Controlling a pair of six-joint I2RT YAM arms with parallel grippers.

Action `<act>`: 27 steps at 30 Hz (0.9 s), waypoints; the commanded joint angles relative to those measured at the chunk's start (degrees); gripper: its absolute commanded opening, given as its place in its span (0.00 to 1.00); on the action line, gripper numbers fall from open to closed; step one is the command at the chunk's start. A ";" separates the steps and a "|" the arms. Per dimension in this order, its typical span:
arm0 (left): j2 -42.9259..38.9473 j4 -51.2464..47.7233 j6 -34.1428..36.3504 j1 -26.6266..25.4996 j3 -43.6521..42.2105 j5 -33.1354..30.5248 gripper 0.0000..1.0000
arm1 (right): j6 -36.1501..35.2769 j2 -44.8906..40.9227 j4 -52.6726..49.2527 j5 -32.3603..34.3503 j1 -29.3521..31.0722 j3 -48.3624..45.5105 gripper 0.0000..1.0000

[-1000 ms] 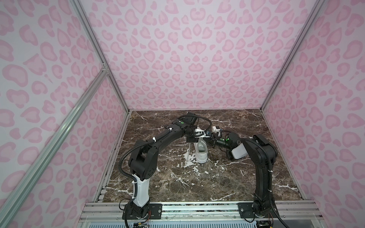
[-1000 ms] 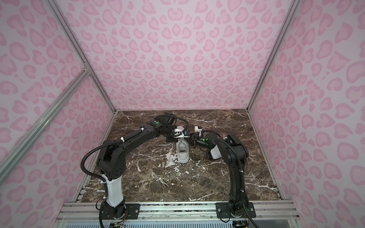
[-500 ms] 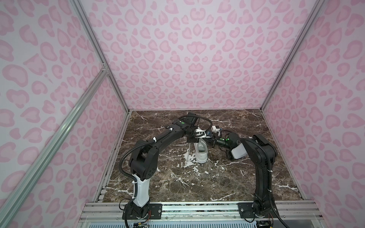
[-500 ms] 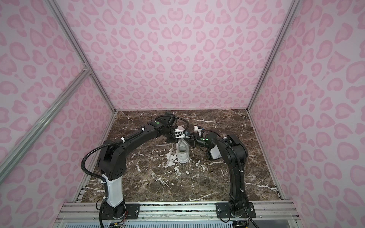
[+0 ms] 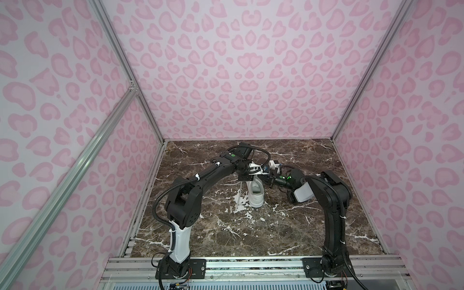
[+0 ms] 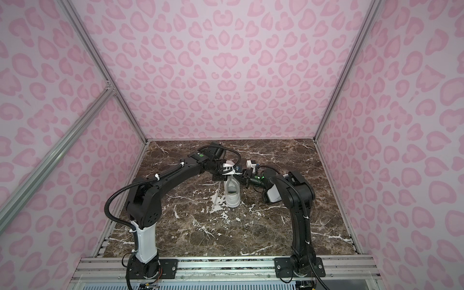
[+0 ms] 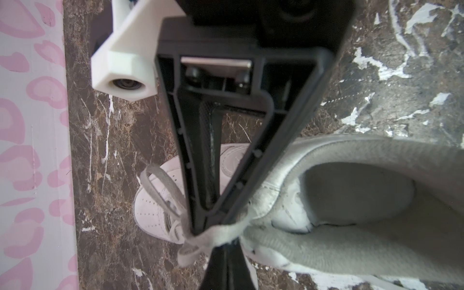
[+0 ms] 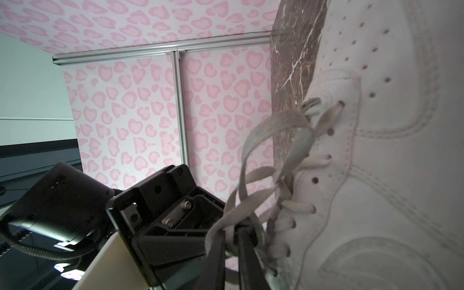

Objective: Tie the shoes

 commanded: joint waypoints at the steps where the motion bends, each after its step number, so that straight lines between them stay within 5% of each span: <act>1: 0.50 -1.17 -0.20 -0.05 0.85 1.28 0.03 | -0.24 0.45 1.92 -0.51 0.09 -0.22 0.15; 17: 0.77 -1.06 -0.79 -0.05 1.10 0.46 0.04 | -0.35 0.31 1.91 -0.59 0.05 -0.07 0.00; 27: -3.96 0.63 -1.55 1.07 -4.08 -2.30 0.33 | -2.51 -0.03 -0.46 -0.75 0.03 0.14 0.00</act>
